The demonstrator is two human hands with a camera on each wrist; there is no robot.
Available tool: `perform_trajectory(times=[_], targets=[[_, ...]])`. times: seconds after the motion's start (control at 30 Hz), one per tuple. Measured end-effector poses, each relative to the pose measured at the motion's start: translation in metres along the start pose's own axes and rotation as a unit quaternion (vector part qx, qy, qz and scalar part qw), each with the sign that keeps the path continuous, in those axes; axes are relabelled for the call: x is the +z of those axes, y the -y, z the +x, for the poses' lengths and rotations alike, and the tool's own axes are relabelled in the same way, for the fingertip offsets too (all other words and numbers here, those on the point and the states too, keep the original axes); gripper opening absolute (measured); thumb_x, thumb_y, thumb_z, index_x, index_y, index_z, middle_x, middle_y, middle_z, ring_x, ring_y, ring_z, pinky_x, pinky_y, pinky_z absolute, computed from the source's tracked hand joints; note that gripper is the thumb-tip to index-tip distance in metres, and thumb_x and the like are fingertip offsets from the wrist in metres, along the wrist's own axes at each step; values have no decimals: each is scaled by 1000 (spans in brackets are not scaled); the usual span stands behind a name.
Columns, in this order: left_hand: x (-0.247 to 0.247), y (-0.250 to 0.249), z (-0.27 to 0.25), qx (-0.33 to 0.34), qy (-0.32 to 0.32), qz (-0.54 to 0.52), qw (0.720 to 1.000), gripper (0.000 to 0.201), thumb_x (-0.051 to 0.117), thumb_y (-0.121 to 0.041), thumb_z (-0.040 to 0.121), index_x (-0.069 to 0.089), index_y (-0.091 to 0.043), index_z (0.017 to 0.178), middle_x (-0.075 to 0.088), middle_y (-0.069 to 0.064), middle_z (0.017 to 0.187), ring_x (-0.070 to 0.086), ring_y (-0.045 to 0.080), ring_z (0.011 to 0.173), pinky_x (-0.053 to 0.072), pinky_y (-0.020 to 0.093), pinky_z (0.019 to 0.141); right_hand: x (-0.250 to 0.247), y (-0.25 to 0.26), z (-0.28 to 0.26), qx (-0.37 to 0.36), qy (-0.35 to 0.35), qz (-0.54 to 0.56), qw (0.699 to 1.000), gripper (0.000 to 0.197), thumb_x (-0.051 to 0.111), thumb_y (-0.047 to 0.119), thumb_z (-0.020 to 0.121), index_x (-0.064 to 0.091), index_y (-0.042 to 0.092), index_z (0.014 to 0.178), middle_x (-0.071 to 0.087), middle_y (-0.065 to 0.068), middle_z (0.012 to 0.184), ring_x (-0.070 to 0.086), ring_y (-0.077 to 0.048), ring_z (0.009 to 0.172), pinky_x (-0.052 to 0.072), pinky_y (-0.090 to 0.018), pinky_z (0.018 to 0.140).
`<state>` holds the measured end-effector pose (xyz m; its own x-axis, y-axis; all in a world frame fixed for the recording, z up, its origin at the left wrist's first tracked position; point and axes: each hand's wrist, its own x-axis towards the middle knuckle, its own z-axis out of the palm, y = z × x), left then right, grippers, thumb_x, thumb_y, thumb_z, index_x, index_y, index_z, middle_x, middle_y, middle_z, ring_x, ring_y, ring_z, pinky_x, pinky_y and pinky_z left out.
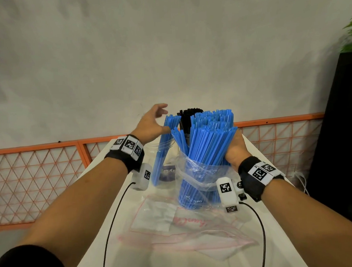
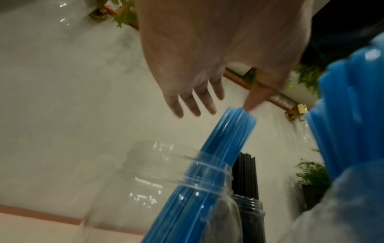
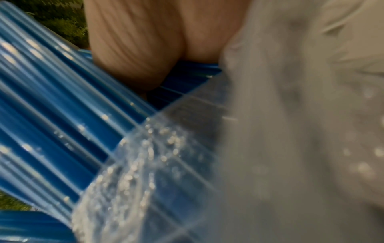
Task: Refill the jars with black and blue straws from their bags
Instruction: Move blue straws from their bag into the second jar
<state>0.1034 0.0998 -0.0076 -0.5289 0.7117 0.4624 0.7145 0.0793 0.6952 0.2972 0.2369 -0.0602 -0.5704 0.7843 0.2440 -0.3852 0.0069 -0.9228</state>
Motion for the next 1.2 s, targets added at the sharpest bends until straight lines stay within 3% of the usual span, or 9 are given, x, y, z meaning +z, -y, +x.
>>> perform_trajectory(times=[0.07,0.17,0.33,0.43,0.57,0.7,0.83,0.97,1.2], targets=[[-11,-4,-20,48,-77,-46,995,55,60,13,74,59,-20,118,64,0,113,58,10,110,45,27,93,0,0,1,0,1,1,1000,17,47,20,99,58,7,102,65,-3,75,65,-5,53,50,-18,46],[-18,-3,-58,57,-22,-150,987,40,60,12,79,62,-14,109,63,7,103,60,12,98,50,24,85,-1,-1,1,3,4,11,1000,18,46,20,100,57,7,101,65,-3,75,65,-5,52,50,-18,46],[11,-8,-87,-13,46,-160,986,65,84,-33,64,58,-12,120,66,10,111,66,24,104,54,36,95,0,0,1,13,-5,10,1000,24,44,22,100,57,14,82,66,2,66,65,-11,55,51,-20,47],[30,-16,-81,-21,47,-151,987,69,84,-42,62,59,-18,122,69,3,114,67,16,106,52,37,99,0,1,0,-26,4,-70,997,23,47,27,97,59,17,80,68,-2,74,67,-20,69,57,-32,60],[50,-23,-69,-23,29,-130,991,38,81,-32,78,66,-14,108,72,0,99,68,15,96,54,36,94,2,4,-6,-47,19,-120,991,23,54,42,84,64,28,70,71,-2,74,68,-30,77,58,-48,73],[52,-30,-59,-8,15,-153,988,19,67,-22,93,65,-4,86,67,13,78,65,19,73,55,30,81,4,6,-7,-35,22,-101,994,22,55,53,67,64,34,59,67,4,65,65,-24,71,56,-43,72],[44,-46,-51,7,6,-196,981,25,57,-19,99,59,-2,80,61,8,64,61,20,58,57,30,65,1,3,-6,-45,12,-88,995,20,54,34,84,60,33,65,65,8,65,61,-11,66,52,-34,66],[26,-67,-40,33,-33,-226,973,27,55,-23,100,55,-6,78,59,9,62,59,25,60,55,42,74,0,-2,1,-23,4,-37,999,26,48,29,94,55,24,69,65,8,59,62,-12,61,52,-29,62],[-20,-103,-33,76,-78,-280,954,23,56,-23,100,58,-10,81,62,6,65,61,21,61,57,41,72,0,0,2,5,-6,9,1000,28,45,23,99,53,18,72,63,5,60,62,-9,53,52,-22,50]])
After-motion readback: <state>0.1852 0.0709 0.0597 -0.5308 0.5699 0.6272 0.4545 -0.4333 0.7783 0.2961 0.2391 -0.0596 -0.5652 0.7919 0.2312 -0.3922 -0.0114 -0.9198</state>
